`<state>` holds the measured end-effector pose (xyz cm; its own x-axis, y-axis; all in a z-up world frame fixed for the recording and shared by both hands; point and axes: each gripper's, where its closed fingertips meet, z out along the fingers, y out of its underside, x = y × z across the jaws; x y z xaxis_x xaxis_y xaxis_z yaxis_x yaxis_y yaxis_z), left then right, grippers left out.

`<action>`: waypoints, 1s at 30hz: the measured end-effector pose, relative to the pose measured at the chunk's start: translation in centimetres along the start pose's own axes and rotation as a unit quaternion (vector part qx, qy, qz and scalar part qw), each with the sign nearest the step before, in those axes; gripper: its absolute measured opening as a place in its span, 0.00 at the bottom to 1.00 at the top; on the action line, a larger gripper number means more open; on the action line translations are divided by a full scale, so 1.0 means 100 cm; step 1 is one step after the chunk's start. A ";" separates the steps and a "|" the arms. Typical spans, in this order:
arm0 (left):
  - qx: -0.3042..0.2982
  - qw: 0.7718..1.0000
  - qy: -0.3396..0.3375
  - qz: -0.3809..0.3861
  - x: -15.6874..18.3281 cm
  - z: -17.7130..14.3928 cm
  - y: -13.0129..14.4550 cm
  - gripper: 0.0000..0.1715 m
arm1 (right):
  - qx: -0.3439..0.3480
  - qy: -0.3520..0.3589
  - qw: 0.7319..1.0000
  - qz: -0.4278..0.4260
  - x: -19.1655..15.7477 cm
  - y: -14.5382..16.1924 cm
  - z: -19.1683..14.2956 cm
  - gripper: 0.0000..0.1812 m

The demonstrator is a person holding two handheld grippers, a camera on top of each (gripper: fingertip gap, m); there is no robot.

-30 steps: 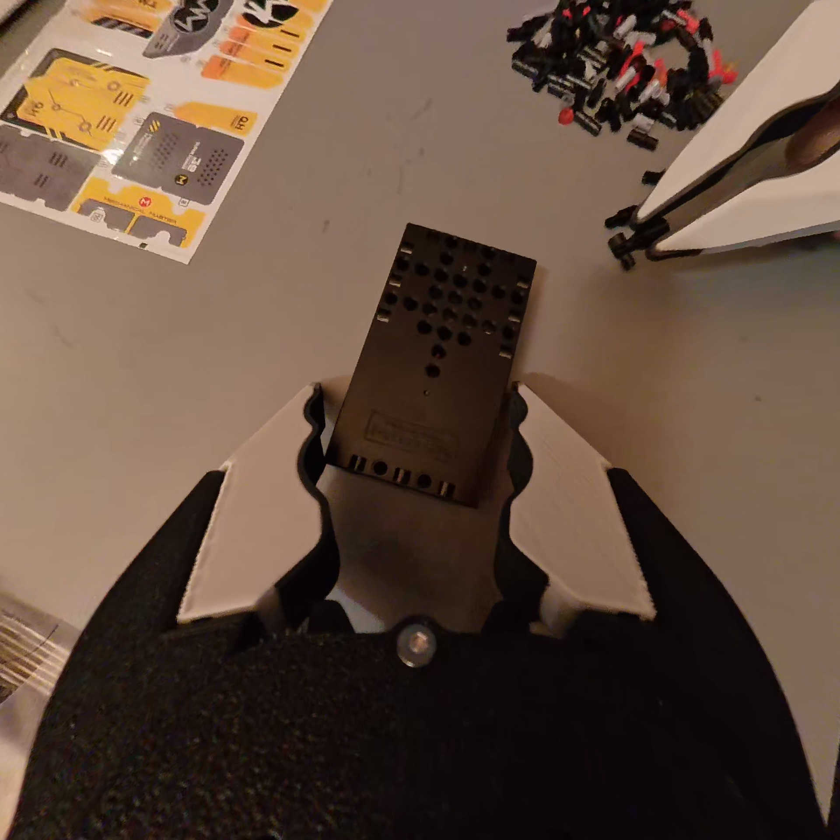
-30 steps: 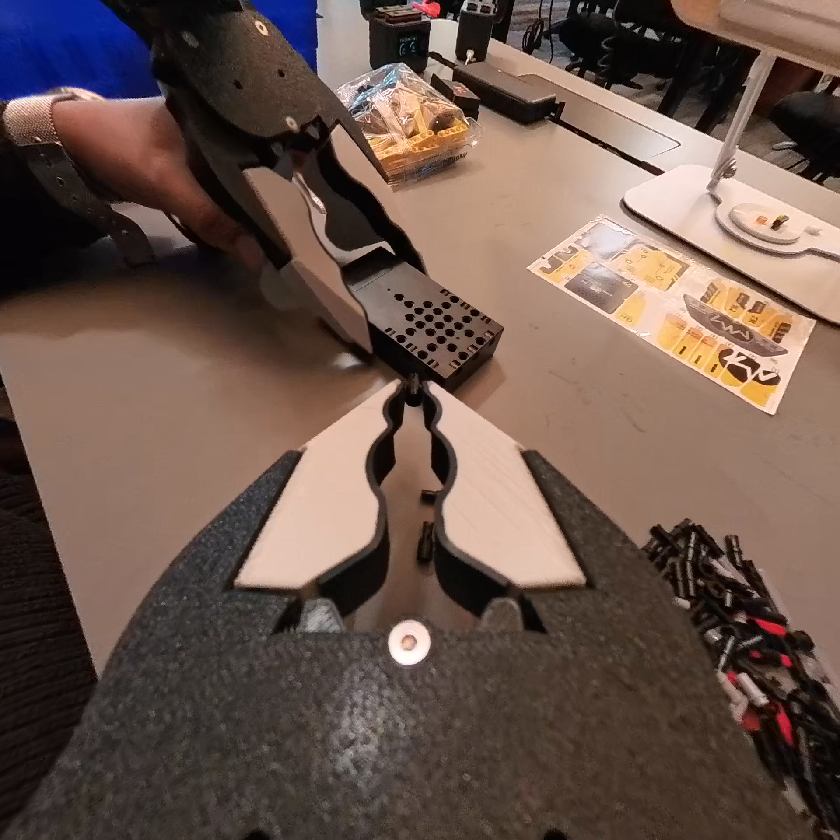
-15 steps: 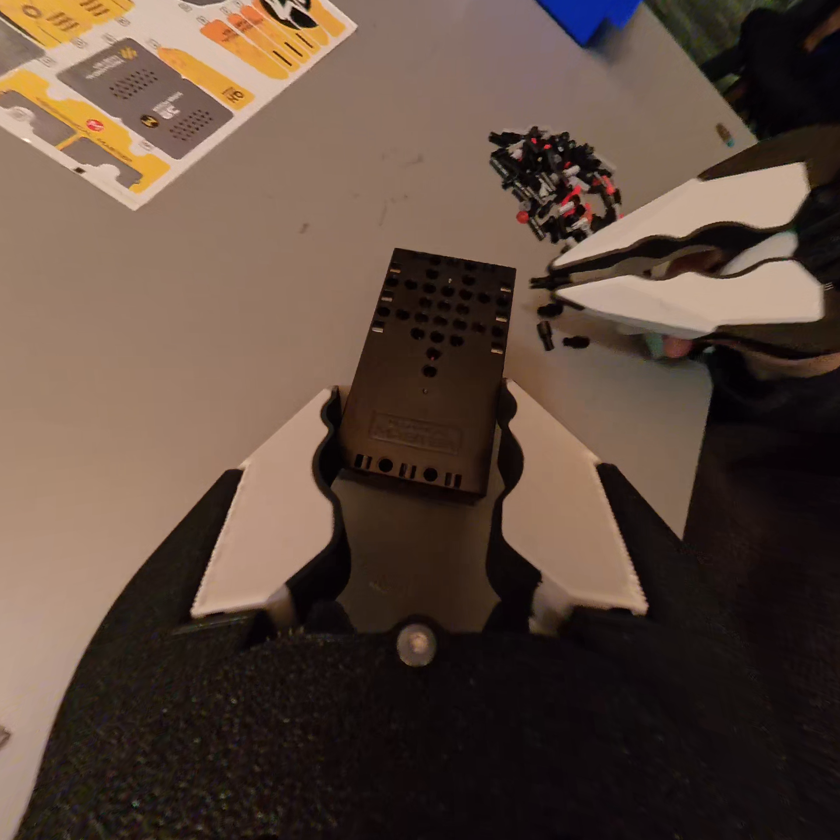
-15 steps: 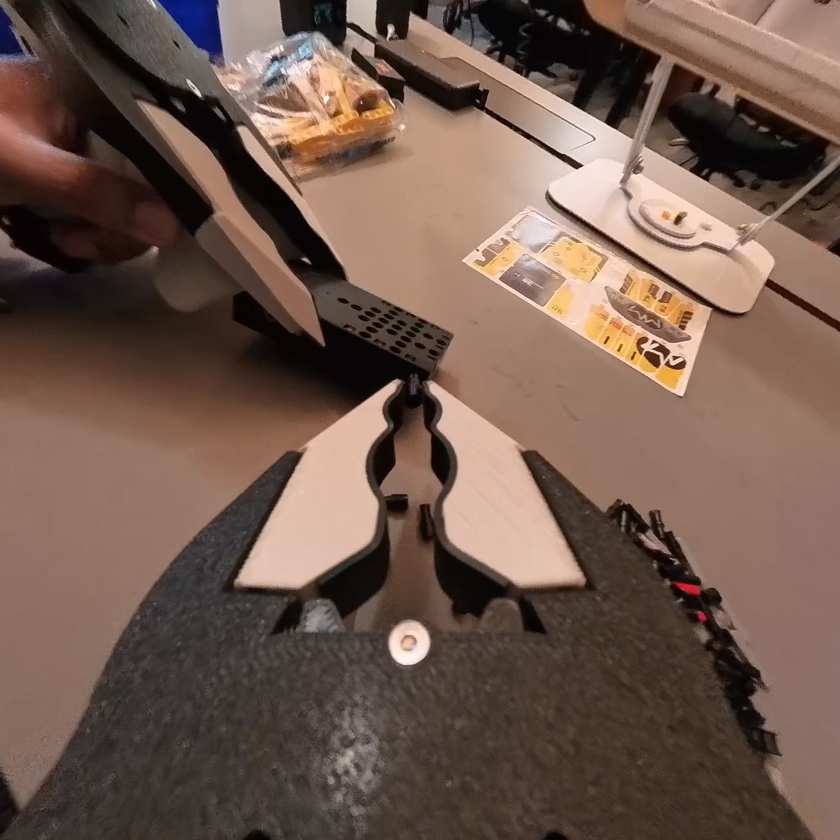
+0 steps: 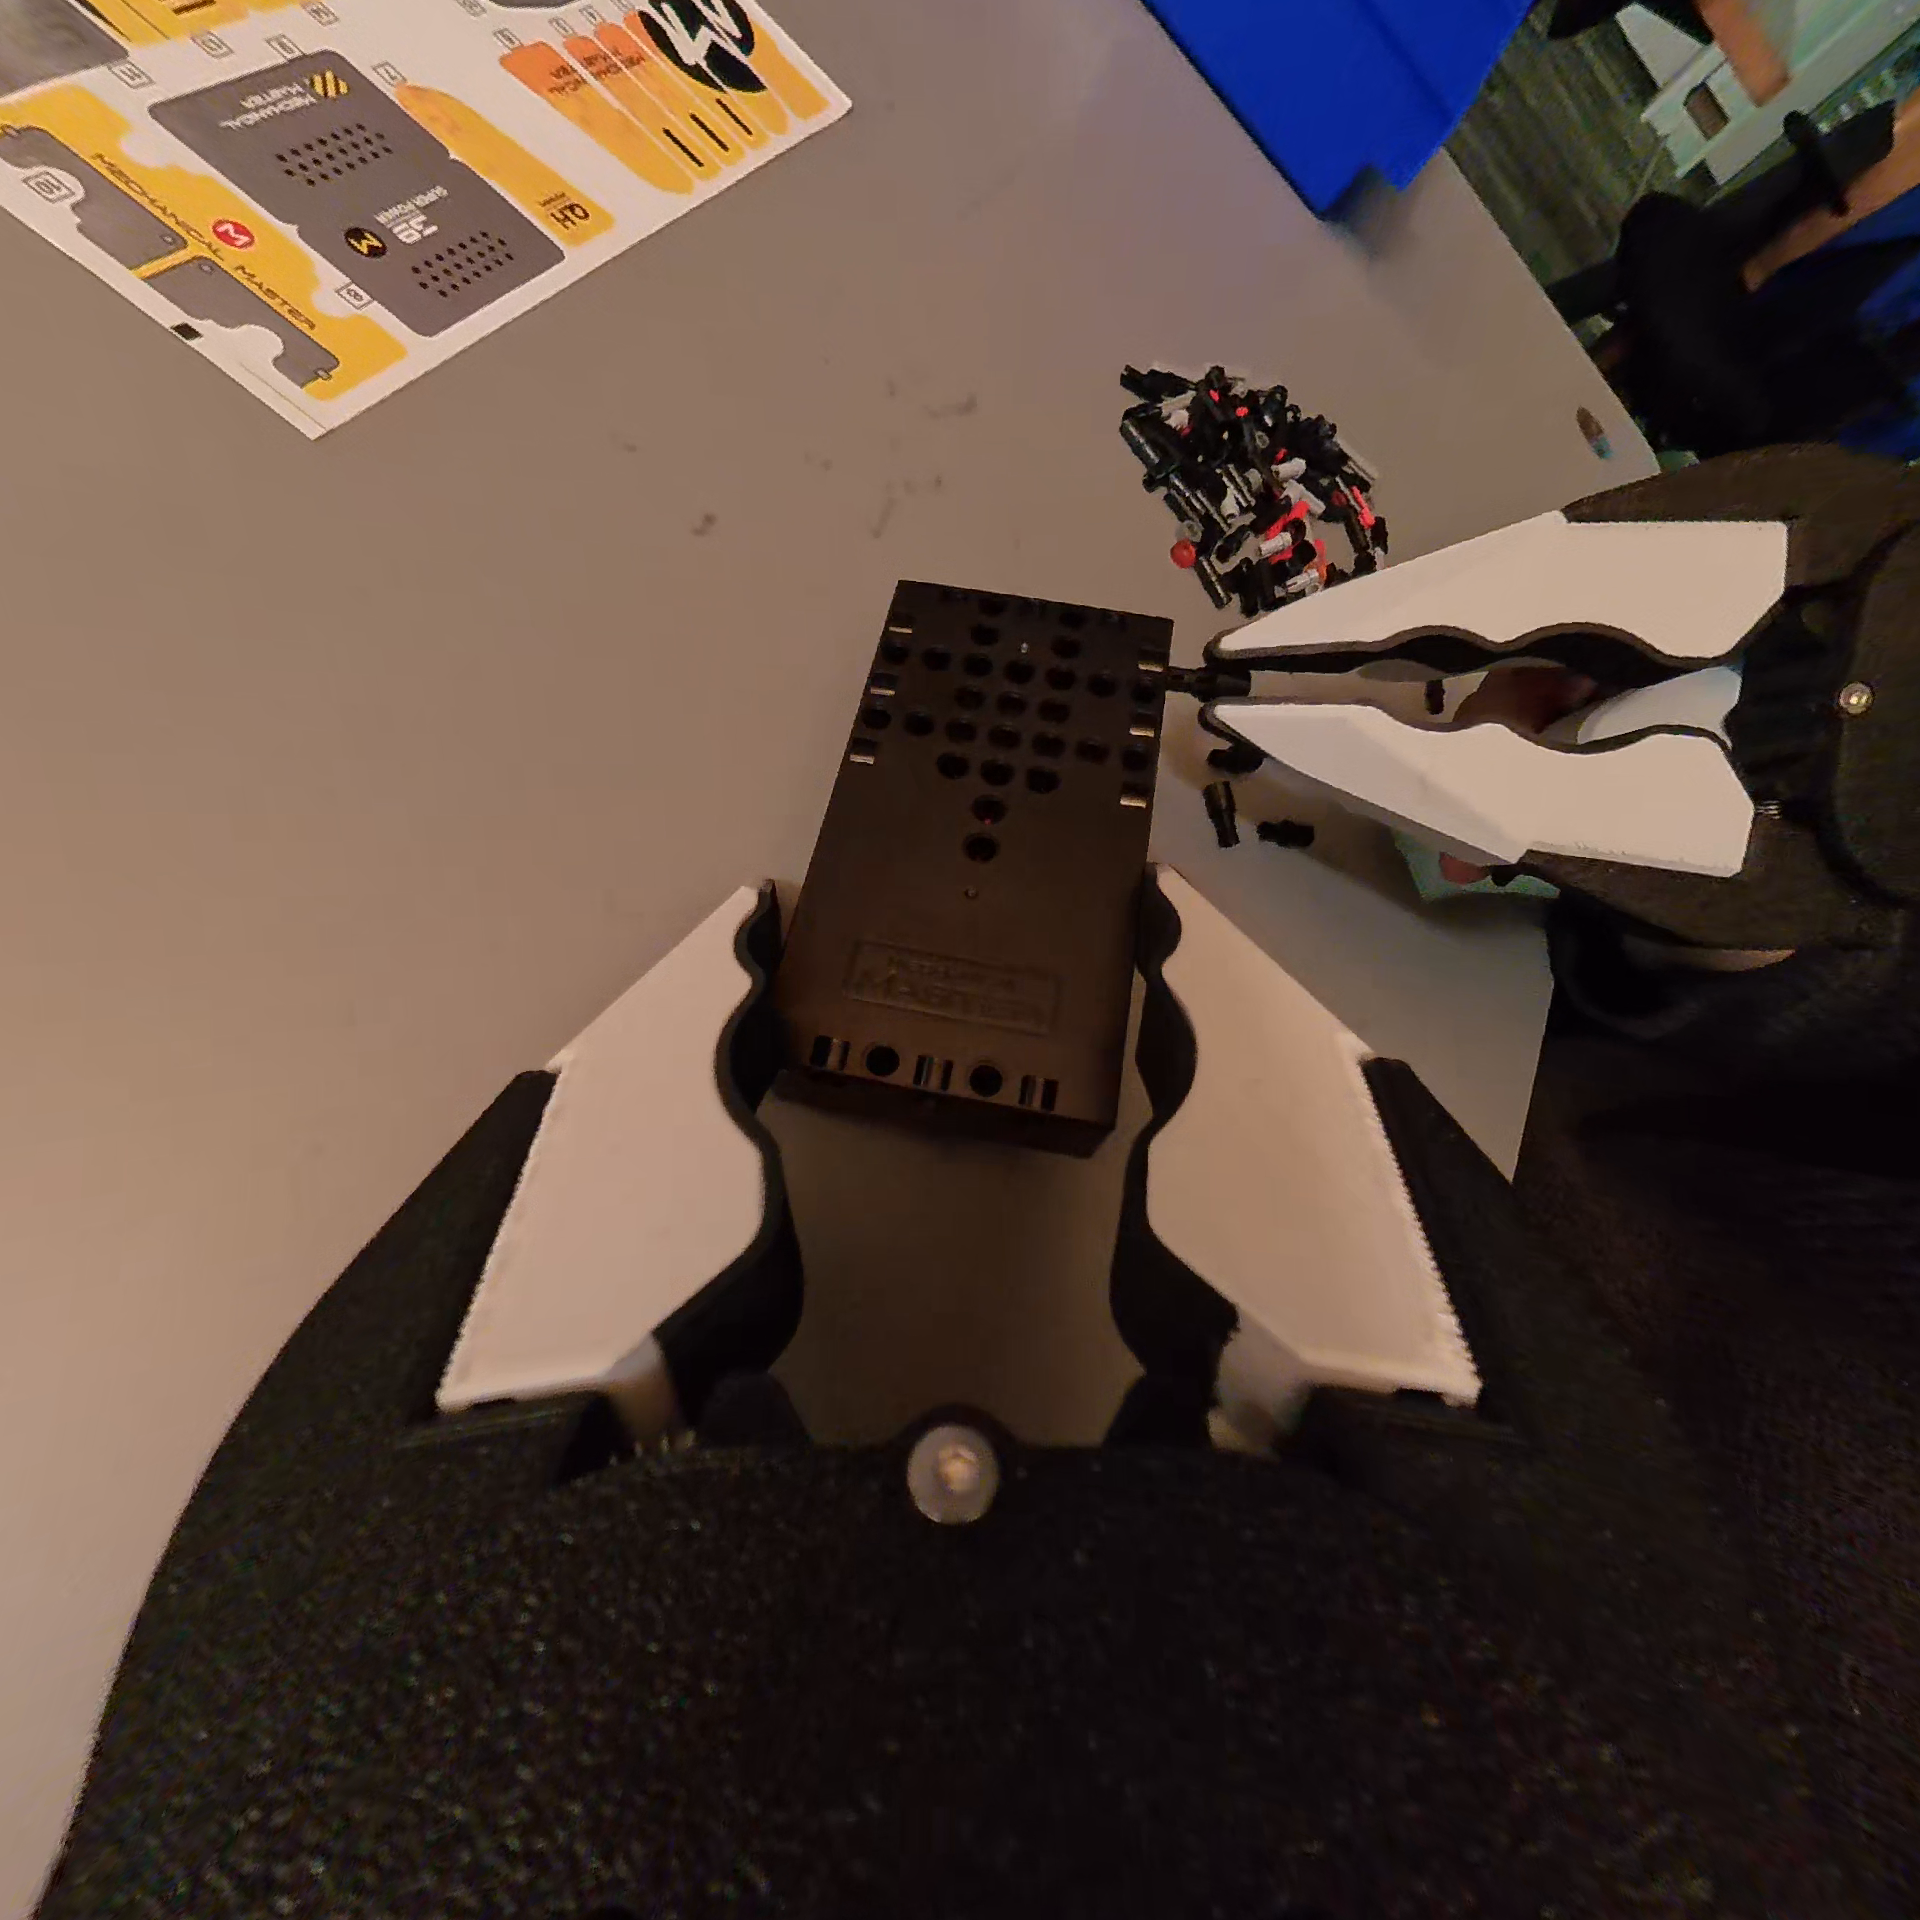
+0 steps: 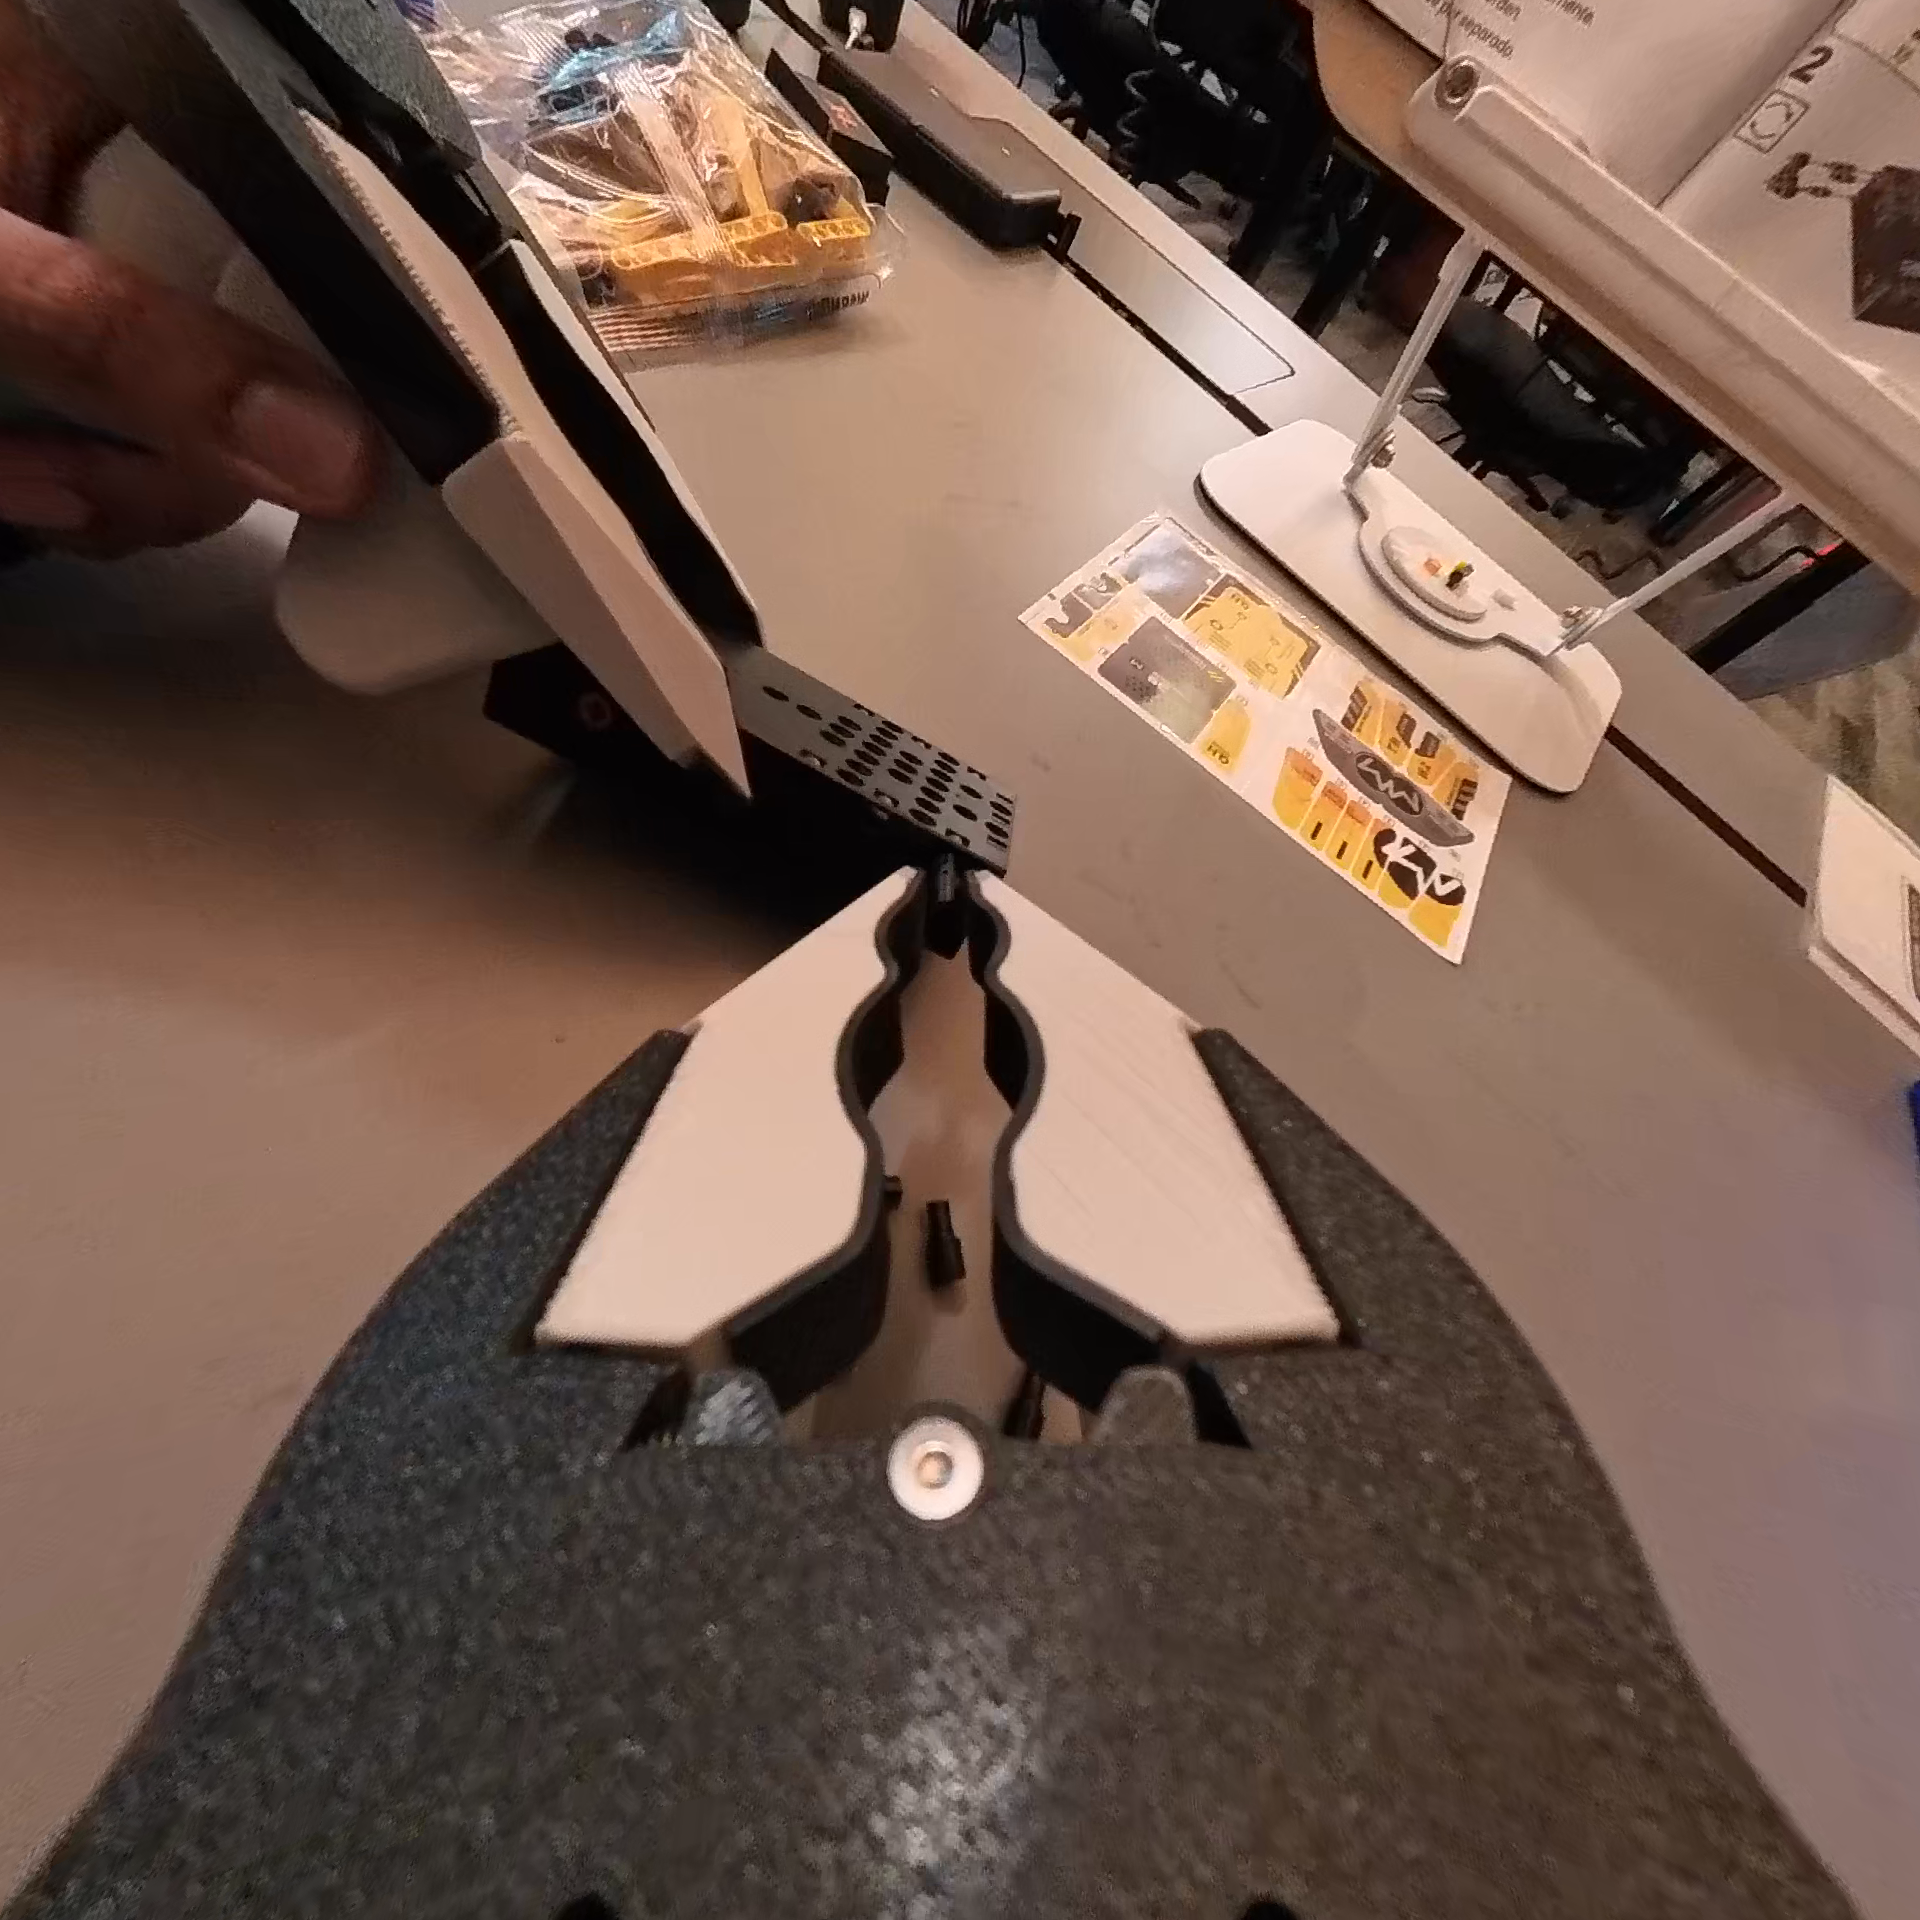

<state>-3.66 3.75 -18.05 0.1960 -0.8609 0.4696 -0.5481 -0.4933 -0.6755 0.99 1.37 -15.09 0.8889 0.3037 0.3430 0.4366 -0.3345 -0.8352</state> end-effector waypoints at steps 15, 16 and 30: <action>-0.006 0.997 -0.058 0.054 -0.001 0.004 0.004 0.39 | -0.023 -0.038 0.992 0.120 0.000 0.009 0.003 0.04; -0.006 0.996 -0.062 0.057 -0.001 0.005 0.004 0.39 | -0.022 -0.049 0.988 0.148 0.000 0.010 0.003 0.04; -0.018 0.989 -0.104 0.102 -0.003 0.007 0.008 0.38 | -0.042 -0.065 0.970 0.231 0.000 0.020 0.009 0.04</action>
<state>-3.54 3.57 -19.14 0.2389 -0.9511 0.1957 -0.6216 -0.3046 -0.7216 1.75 1.53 -17.15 0.9698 0.2122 -0.1206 0.0111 -0.5317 -0.8469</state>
